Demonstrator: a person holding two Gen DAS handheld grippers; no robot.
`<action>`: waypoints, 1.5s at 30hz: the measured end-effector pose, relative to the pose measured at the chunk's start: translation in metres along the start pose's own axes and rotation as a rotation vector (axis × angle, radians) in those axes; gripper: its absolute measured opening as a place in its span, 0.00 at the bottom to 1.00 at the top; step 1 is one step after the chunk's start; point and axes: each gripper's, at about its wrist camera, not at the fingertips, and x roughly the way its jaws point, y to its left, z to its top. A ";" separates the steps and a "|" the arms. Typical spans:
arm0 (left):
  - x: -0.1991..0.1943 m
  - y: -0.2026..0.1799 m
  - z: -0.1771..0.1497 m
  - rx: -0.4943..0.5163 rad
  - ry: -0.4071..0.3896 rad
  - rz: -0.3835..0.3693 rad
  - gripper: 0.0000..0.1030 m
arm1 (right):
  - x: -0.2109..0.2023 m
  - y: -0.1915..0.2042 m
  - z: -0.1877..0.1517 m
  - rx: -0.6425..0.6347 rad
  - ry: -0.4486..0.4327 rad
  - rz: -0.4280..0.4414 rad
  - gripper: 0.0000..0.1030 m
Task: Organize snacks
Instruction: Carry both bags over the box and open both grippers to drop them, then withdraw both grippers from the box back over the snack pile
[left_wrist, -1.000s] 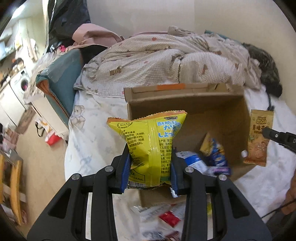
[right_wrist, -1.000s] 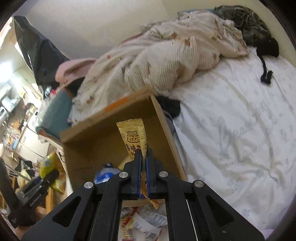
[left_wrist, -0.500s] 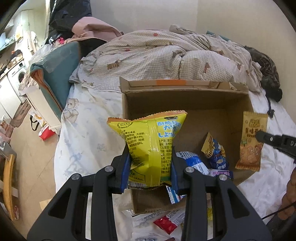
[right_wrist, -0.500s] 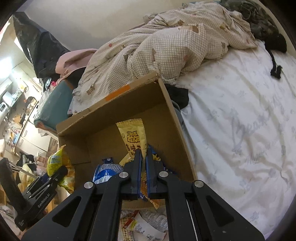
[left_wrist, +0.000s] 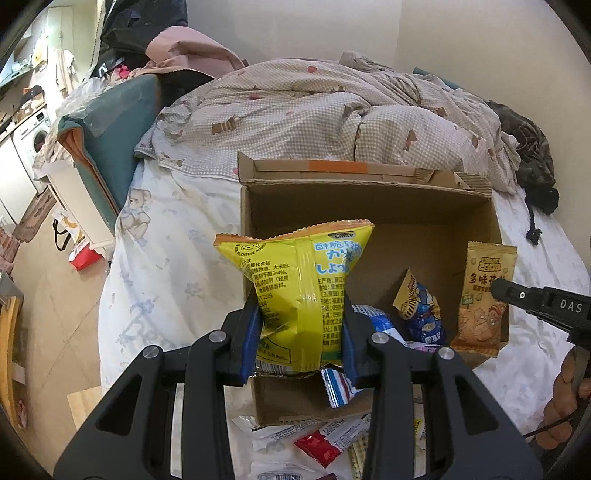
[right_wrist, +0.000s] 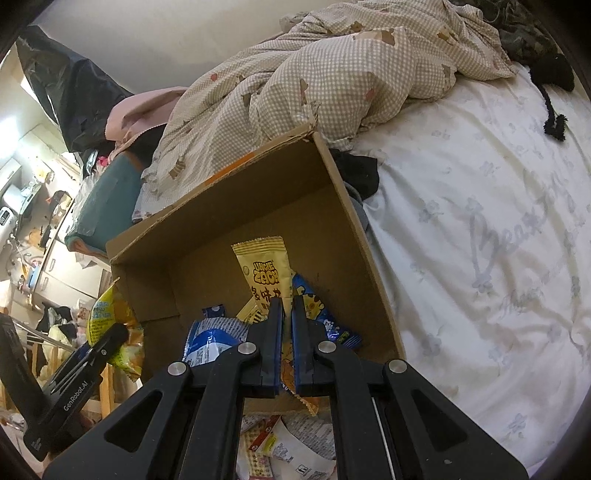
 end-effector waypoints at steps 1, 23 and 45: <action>0.000 -0.001 0.000 0.009 -0.002 0.002 0.33 | 0.001 -0.001 0.000 0.012 0.004 0.013 0.05; -0.004 -0.011 0.002 0.033 0.032 -0.059 0.72 | 0.005 0.002 -0.001 -0.005 -0.004 -0.081 0.57; -0.082 0.015 -0.017 -0.017 -0.108 -0.089 0.74 | -0.055 0.043 -0.027 -0.158 -0.082 -0.015 0.71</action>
